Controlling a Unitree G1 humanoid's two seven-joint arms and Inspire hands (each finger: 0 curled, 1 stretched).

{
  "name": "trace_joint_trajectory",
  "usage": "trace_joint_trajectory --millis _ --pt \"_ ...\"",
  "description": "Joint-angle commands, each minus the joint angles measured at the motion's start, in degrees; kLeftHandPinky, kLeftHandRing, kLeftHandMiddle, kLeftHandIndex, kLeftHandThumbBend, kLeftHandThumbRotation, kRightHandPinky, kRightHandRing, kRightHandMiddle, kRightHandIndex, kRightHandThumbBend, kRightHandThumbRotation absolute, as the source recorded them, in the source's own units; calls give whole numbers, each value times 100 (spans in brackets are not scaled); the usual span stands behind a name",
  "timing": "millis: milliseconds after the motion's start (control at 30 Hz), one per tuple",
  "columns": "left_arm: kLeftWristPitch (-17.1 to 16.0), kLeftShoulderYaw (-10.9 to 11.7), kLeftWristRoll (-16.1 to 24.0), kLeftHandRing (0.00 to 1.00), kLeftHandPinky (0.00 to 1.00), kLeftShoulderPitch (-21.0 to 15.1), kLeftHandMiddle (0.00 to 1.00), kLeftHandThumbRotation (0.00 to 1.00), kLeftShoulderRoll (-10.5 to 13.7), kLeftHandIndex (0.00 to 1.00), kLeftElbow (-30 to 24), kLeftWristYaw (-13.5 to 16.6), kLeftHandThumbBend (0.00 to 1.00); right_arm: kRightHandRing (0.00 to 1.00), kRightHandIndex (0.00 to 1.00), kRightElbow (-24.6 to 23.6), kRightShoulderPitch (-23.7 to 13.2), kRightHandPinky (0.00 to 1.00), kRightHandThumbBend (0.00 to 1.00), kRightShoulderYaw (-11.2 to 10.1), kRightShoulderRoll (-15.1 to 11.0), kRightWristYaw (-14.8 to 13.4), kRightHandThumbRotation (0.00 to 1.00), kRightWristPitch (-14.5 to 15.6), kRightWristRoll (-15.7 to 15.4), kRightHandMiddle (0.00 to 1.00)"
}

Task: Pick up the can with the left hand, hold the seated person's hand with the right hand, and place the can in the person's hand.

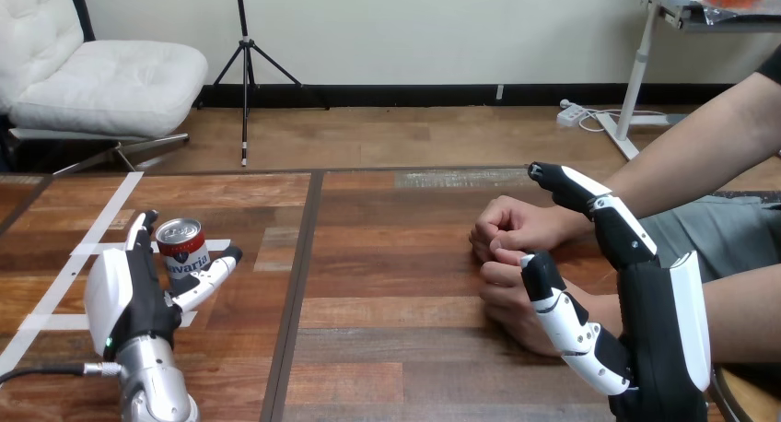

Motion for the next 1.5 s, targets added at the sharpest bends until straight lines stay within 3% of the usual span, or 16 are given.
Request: trace_joint_trajectory --millis 0,1467 --pt "-1 -130 107 84 74 -581 88 39 153 88 74 74 83 81 77 -79 -292 80 46 -38 -48 -8 66 -72 -16 80" --pt "151 -244 46 79 69 -766 84 35 182 83 322 29 82 81 77 -65 -252 78 46 -60 -74 59 66 -123 24 80"
